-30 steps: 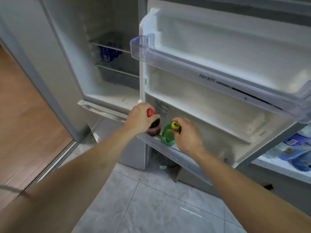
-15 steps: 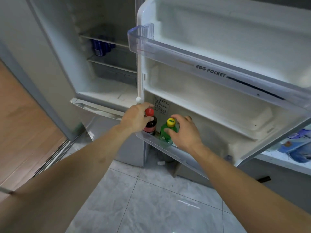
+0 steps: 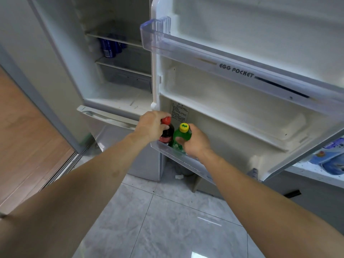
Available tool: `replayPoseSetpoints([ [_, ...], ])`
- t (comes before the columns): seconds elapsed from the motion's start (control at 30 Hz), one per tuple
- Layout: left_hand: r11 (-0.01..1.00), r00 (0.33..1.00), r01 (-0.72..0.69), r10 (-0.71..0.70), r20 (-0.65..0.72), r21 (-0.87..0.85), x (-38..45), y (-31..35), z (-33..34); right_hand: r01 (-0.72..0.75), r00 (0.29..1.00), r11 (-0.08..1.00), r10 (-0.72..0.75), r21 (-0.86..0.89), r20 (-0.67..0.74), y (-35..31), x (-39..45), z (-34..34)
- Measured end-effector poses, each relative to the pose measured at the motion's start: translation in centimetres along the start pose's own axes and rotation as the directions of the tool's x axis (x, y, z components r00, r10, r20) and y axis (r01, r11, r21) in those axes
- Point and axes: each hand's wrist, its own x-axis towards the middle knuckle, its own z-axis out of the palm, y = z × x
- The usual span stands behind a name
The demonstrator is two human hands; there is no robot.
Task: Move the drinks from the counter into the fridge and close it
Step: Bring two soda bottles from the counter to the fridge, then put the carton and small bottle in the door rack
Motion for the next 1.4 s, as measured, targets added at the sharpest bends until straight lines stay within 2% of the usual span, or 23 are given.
replayPoseSetpoints([
  [0.2,1.0,1.0,-0.014,0.015,0.026,-0.023,-1.3,-0.5,0.8,-0.011,1.0,1.0,0.01,0.027,0.013,0.5,-0.5,0.5],
  [0.23,0.998,0.999,-0.036,0.036,-0.006,-0.044,-1.9,-0.5,0.9,-0.01,1.0,1.0,0.01,0.029,0.01,0.6,-0.8,0.5],
  [0.3,0.989,0.981,-0.077,0.052,-0.185,-0.129,-3.3,-0.6,1.3,0.026,0.999,0.999,-0.025,0.026,-0.046,0.7,-1.8,0.4],
  [0.4,0.942,0.891,-0.077,-0.083,-0.447,-0.328,-5.6,-0.3,2.0,0.18,0.967,0.983,-0.172,0.025,-0.188,1.0,-4.4,-0.2],
  [0.47,0.891,0.832,-0.11,-0.159,-0.531,-0.44,-7.1,0.5,2.7,0.291,0.927,0.955,-0.267,0.055,-0.263,1.4,-6.5,-0.7],
  [0.53,0.846,0.806,-0.152,-0.193,-0.56,-0.51,-8.8,2.0,3.8,0.375,0.886,0.923,-0.329,0.087,-0.328,2.5,-8.6,-1.2],
  [0.63,0.8,0.83,-0.193,-0.176,-0.53,-0.569,-11.1,5.0,6.3,0.394,0.858,0.914,-0.33,0.094,-0.393,5.1,-11.7,-2.2],
  [0.8,0.742,0.867,-0.338,0.005,-0.498,-0.579,-13.6,10.8,10.7,0.334,0.796,0.938,-0.23,0.089,-0.559,11.5,-16.1,-5.5],
  [0.93,0.704,0.85,-0.483,0.233,-0.473,-0.521,-15.6,15.8,14.2,0.215,0.745,0.966,-0.069,0.141,-0.663,16.9,-18.9,-9.0],
  [1.0,0.687,0.851,-0.504,0.291,-0.437,-0.524,-16.4,18.0,15.8,0.15,0.721,0.97,0.025,0.191,-0.693,19.4,-20.1,-10.6],
  [1.1,0.687,0.883,-0.465,0.313,-0.35,-0.558,-17.2,21.1,17.9,0.09,0.685,0.948,0.164,0.306,-0.71,22.8,-21.7,-12.3],
  [1.23,0.704,0.948,-0.307,0.283,-0.144,-0.641,-18.2,24.9,21.0,0.03,0.653,0.885,0.334,0.464,-0.68,27.2,-23.3,-14.4],
  [1.4,0.723,0.971,-0.142,0.235,0.048,-0.676,-19.3,30.9,25.9,0.003,0.62,0.823,0.444,0.568,-0.647,33.8,-24.8,-18.3],
])
